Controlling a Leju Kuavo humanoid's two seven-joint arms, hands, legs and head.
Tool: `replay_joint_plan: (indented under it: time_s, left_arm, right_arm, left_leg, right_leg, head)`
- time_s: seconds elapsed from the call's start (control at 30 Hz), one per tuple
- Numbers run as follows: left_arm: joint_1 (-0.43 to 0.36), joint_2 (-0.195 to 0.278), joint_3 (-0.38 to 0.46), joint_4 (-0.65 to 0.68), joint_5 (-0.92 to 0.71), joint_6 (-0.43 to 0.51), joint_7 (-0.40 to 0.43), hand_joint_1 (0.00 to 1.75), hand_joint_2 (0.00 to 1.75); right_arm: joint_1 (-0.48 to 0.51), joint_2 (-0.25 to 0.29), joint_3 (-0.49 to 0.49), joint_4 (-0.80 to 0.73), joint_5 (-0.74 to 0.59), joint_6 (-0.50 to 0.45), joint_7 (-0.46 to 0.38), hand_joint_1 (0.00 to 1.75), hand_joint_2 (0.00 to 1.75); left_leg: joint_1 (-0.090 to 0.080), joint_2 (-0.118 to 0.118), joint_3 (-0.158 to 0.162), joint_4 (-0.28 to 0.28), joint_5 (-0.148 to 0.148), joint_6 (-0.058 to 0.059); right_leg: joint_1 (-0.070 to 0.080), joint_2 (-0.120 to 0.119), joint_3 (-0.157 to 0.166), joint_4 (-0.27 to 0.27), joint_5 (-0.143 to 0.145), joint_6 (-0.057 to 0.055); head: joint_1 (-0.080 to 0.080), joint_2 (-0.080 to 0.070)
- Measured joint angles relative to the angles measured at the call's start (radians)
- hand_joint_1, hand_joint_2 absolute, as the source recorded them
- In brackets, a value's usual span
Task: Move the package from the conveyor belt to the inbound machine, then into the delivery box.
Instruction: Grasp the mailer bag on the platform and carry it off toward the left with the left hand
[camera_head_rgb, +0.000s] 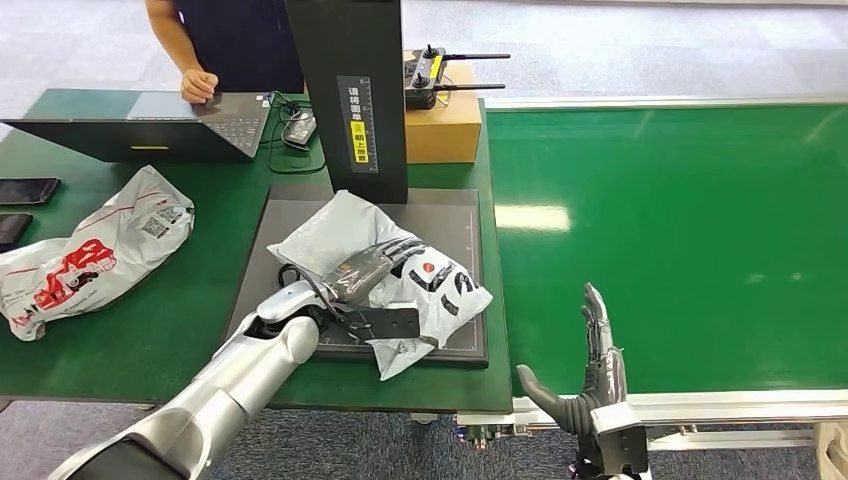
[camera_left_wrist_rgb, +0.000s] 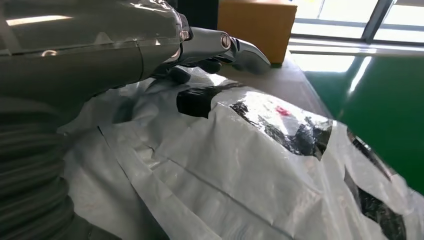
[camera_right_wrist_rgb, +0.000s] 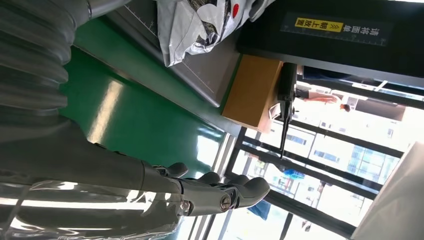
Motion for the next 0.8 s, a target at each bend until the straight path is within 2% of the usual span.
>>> replay_joint_plan:
  time_s: [0.3,0.43,0.8]
  left_arm:
    - [-0.049,-0.002,-0.012,0.114,0.0,0.009,0.083,0.01,1.75]
    - [-0.048,-0.001,-0.009,0.131,0.002,0.065,0.114,1.71,1.75]
    - [-0.027,0.007,0.036,0.138,-0.035,0.26,0.129,1.75,1.75]
  right_arm:
    - [-0.026,0.007,0.0,0.019,0.006,0.017,0.005,0.0,1.75]
    - [-0.033,0.008,0.002,0.029,0.014,0.021,0.01,0.0,1.75]
    - [-0.066,0.01,0.006,0.067,0.013,0.018,0.013,0.0,1.75]
  left_leg:
    - [0.0,0.0,0.002,0.0,0.0,0.0]
    - [0.0,0.0,0.003,-0.001,0.0,0.0]
    - [0.0,0.0,0.003,-0.001,0.002,0.0]
  right_leg:
    - [0.0,0.0,0.002,0.0,0.0,0.0]
    - [0.0,0.0,0.003,0.0,0.0,0.0]
    - [0.0,0.0,0.003,0.0,0.001,0.0]
  head:
    - [0.0,0.0]
    - [0.0,0.0]
    - [0.0,0.0]
